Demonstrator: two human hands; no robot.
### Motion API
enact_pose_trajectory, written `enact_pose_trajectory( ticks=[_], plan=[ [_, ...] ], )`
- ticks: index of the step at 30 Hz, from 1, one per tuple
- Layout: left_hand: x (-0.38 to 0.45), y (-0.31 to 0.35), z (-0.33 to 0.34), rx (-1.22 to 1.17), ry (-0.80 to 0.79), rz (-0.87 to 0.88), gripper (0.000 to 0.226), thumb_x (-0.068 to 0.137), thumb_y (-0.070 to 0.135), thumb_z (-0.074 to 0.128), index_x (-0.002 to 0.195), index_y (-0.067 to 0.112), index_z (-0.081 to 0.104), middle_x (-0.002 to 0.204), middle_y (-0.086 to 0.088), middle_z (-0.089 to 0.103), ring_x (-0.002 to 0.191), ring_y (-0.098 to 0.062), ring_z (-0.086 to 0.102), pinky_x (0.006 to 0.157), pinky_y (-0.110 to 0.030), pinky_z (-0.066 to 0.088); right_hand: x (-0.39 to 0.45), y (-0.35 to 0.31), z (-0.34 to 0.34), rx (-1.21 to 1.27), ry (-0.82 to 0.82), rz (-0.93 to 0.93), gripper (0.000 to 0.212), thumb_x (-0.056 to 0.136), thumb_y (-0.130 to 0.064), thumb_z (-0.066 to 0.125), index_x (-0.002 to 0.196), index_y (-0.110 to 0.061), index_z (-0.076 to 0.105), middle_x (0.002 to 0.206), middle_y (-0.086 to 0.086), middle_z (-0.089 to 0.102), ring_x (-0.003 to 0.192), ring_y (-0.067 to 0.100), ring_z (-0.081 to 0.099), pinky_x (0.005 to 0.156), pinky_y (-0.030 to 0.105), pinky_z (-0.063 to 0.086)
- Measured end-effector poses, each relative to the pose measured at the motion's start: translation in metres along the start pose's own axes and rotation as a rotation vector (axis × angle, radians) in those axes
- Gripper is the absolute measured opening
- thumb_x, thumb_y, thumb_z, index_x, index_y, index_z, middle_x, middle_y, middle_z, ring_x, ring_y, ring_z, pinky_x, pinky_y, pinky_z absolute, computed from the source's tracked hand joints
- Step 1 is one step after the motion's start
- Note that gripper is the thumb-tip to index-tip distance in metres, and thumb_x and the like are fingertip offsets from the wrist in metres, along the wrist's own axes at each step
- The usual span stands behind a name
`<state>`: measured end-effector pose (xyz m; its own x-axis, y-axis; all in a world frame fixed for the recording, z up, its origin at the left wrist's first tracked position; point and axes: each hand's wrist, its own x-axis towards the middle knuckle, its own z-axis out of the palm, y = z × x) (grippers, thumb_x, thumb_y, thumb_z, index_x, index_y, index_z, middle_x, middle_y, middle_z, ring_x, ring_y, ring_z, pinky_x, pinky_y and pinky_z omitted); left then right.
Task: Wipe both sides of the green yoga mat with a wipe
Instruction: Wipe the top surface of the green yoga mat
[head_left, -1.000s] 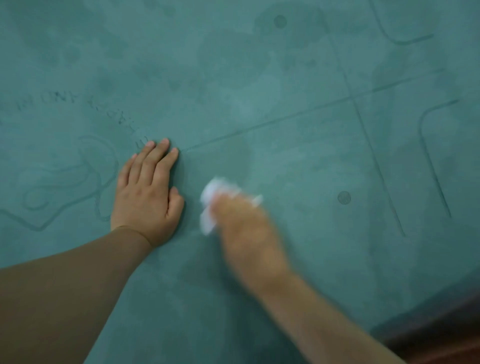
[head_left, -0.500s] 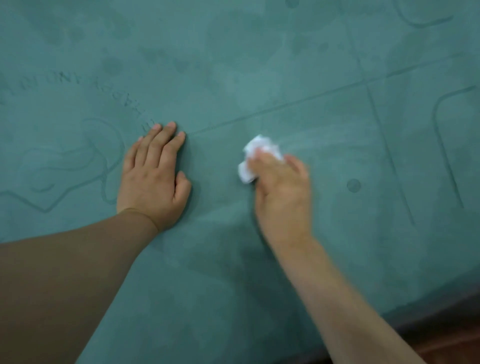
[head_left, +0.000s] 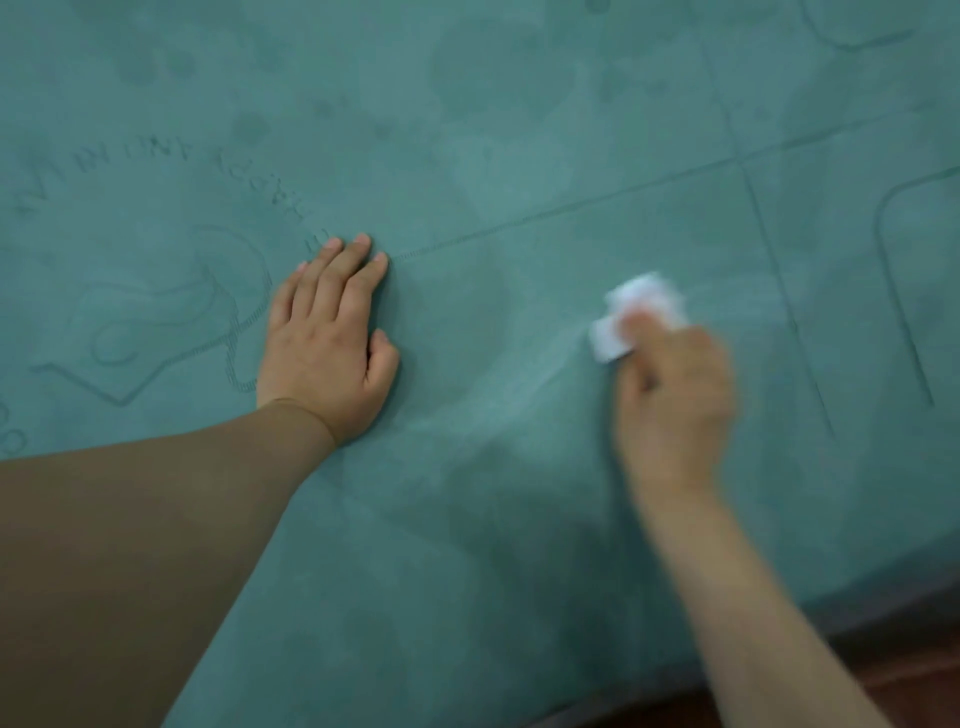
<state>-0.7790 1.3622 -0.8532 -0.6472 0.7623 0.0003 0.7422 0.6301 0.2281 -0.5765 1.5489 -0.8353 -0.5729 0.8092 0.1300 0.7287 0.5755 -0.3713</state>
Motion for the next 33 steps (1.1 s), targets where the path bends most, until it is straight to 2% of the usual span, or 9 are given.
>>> enact_pose_trajectory(
  ticks=[4,6,8,11,13,20,28,30,33],
  plan=[
    [-0.001,0.0,0.0,-0.006,0.005,0.0,0.065,0.083,0.026,0.04,0.145,0.008,0.042,0.155,-0.009,0.037,0.146,-0.026,0.025,0.121,-0.041,0.015,-0.094,-0.069,0.007,0.266,-0.392,-0.97,0.025,0.098,-0.012,0.048,0.107,-0.014,0.071,0.118,0.003,0.067,0.112,0.02,0.061,0.109,0.034,0.034],
    [-0.001,0.0,0.0,-0.014,0.007,-0.002,0.065,0.082,0.026,0.04,0.145,0.008,0.042,0.155,-0.009,0.037,0.146,-0.026,0.026,0.12,-0.041,0.015,-0.059,-0.031,0.01,0.241,-0.336,-1.043,0.029,0.1,-0.014,0.045,0.107,-0.018,0.072,0.122,-0.001,0.065,0.116,0.015,0.059,0.108,0.037,0.035],
    [0.0,0.001,0.0,-0.021,0.015,0.001,0.065,0.082,0.026,0.04,0.144,0.008,0.043,0.155,-0.009,0.037,0.146,-0.026,0.026,0.121,-0.042,0.016,-0.005,0.024,0.01,0.07,-0.104,-0.746,0.027,0.096,-0.014,0.05,0.113,-0.02,0.07,0.121,-0.001,0.066,0.11,0.02,0.063,0.105,0.037,0.037],
    [-0.001,0.001,-0.001,-0.023,0.024,-0.001,0.064,0.083,0.025,0.04,0.144,0.007,0.043,0.155,-0.009,0.037,0.147,-0.026,0.025,0.12,-0.043,0.016,0.039,0.077,-0.011,-0.064,0.146,0.157,0.032,0.088,-0.018,0.049,0.111,-0.021,0.071,0.108,0.002,0.071,0.093,0.031,0.062,0.103,0.04,0.039],
    [-0.001,0.001,0.0,-0.028,0.028,0.004,0.064,0.082,0.024,0.042,0.144,0.008,0.043,0.154,-0.009,0.038,0.146,-0.027,0.026,0.119,-0.043,0.017,0.025,0.057,-0.008,0.036,0.248,0.361,0.031,0.086,-0.016,0.051,0.109,-0.019,0.072,0.105,0.004,0.071,0.09,0.032,0.061,0.092,0.036,0.045],
    [-0.002,-0.001,0.002,-0.033,0.03,0.001,0.064,0.082,0.024,0.043,0.144,0.009,0.043,0.155,-0.008,0.038,0.146,-0.027,0.027,0.12,-0.044,0.017,-0.12,-0.052,0.007,0.374,-0.476,-0.993,0.028,0.099,-0.016,0.045,0.107,-0.011,0.071,0.122,0.004,0.065,0.115,0.02,0.058,0.11,0.037,0.033],
    [-0.001,-0.001,0.003,-0.035,0.029,0.003,0.063,0.083,0.025,0.042,0.144,0.01,0.042,0.155,-0.007,0.037,0.146,-0.026,0.026,0.12,-0.042,0.017,-0.004,0.071,-0.024,-0.034,0.192,0.375,0.033,0.085,-0.018,0.049,0.11,-0.021,0.071,0.11,0.003,0.07,0.103,0.027,0.063,0.106,0.034,0.038],
    [-0.001,-0.001,0.003,-0.038,0.036,0.003,0.063,0.083,0.024,0.042,0.144,0.01,0.042,0.154,-0.007,0.037,0.146,-0.027,0.027,0.119,-0.042,0.017,-0.05,0.016,-0.001,0.115,0.076,0.082,0.03,0.089,-0.012,0.053,0.111,-0.019,0.071,0.114,0.002,0.069,0.107,0.021,0.062,0.104,0.034,0.041],
    [-0.001,-0.002,0.003,-0.031,0.049,0.004,0.063,0.083,0.024,0.043,0.144,0.01,0.042,0.154,-0.008,0.038,0.145,-0.027,0.028,0.118,-0.042,0.018,-0.139,-0.051,0.01,0.244,-0.303,-0.767,0.033,0.099,-0.011,0.038,0.108,-0.011,0.07,0.116,0.006,0.068,0.112,0.021,0.06,0.114,0.029,0.027]
  ],
)
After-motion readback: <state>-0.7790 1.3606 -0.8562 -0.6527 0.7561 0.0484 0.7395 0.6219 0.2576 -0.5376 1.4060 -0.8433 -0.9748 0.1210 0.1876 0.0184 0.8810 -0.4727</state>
